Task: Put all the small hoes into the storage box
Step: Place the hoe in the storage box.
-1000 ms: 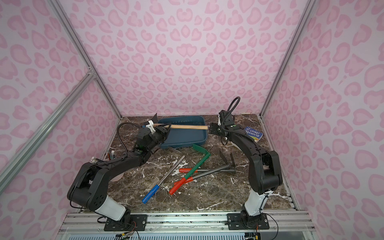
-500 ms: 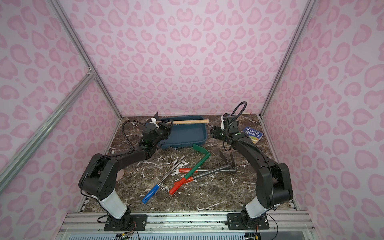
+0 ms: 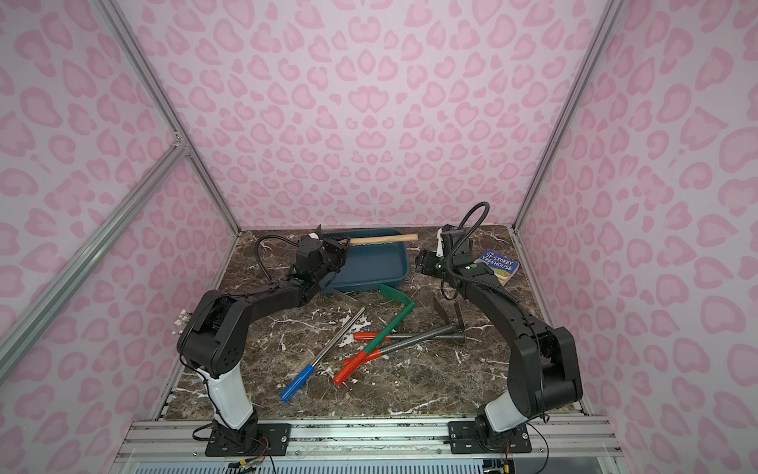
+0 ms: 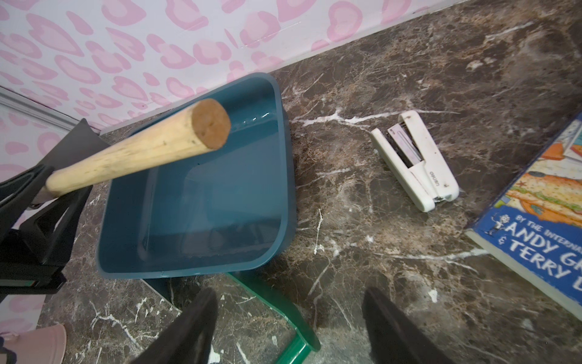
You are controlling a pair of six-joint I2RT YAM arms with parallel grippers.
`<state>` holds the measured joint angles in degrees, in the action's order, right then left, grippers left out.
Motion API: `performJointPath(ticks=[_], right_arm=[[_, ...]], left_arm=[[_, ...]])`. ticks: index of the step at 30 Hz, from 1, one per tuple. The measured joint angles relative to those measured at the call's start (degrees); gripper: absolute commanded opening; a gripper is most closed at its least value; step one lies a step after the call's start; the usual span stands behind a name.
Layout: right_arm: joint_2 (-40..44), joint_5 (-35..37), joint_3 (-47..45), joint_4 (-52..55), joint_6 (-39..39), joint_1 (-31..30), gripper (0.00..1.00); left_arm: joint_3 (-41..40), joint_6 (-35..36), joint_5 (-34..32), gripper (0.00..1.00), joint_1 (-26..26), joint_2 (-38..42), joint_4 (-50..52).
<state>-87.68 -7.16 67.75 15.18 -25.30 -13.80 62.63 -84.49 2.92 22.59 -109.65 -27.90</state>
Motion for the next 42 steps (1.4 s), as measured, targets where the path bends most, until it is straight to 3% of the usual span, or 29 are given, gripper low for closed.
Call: performJointPath(ticks=[20,42], right_arm=[[0.35,-0.04,-1.11,0.13,0.26,0.17,0.78],[1.05,-0.28,-2.60,0.07,0.85,0.79,0.78]], left_arm=[[7.56,-2.69,-2.12,0.04,-0.17,-9.25,1.95],[8.55,-3.52,-3.32,0.04,-1.86,-14.27,1.90]])
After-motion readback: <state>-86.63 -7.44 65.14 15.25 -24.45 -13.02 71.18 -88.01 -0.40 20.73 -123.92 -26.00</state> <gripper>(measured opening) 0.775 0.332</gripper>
